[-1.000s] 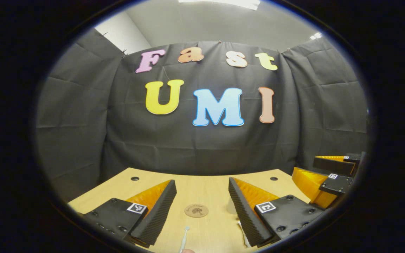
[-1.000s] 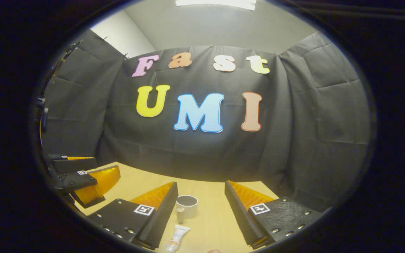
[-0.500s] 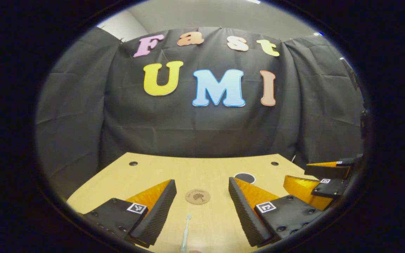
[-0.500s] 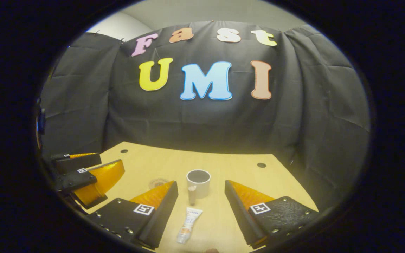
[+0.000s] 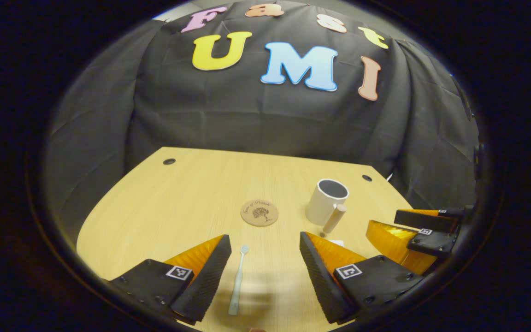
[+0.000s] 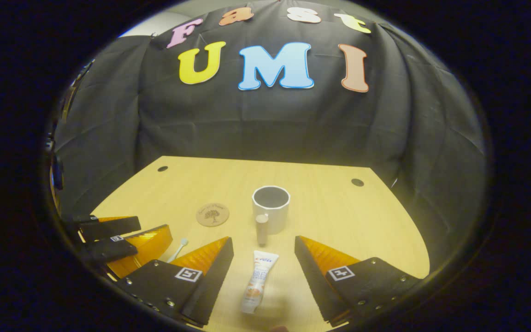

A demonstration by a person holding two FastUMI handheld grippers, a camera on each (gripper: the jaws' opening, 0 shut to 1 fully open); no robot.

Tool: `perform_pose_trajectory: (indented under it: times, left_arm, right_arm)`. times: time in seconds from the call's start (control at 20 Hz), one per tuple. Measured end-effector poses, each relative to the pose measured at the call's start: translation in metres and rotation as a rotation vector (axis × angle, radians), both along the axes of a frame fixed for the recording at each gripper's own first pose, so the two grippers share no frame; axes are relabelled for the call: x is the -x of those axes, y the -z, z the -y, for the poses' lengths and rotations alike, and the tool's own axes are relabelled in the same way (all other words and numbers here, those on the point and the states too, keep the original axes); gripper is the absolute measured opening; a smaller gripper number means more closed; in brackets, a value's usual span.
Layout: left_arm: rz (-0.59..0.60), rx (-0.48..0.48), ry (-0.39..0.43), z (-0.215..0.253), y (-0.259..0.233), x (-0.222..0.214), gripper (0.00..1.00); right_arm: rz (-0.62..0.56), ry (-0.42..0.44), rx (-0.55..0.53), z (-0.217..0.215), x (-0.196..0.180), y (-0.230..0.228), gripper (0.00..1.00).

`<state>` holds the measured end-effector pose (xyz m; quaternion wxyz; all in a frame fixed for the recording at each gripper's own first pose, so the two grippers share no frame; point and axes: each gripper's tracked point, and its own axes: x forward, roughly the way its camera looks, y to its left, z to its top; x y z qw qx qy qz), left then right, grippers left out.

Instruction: Put the toothbrush and toothpaste on the desktop into the cup, then pick up the cup and place it on the coaster on the desktop.

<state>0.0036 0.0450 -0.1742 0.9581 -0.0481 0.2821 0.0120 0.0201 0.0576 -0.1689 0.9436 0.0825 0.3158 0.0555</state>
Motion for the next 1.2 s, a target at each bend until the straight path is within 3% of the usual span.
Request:
perform_pose_trajectory:
  times: [0.6,0.95,1.2]
  left_arm:
    - [-0.361,0.028,-0.002,-0.002,0.087,0.026,0.99]
    - [-0.516,-0.032,-0.005,-0.026,0.122,0.026,0.99]
    - [-0.599,-0.051,0.044,-0.031,0.138,0.029,0.99]
  right_arm:
    - [-0.209,-0.041,-0.011,-0.015,-0.001,0.068,0.83]
    - [-0.383,-0.076,-0.008,-0.030,0.011,0.101,0.83]
    - [-0.462,-0.070,-0.019,-0.033,0.010,0.120,0.84]
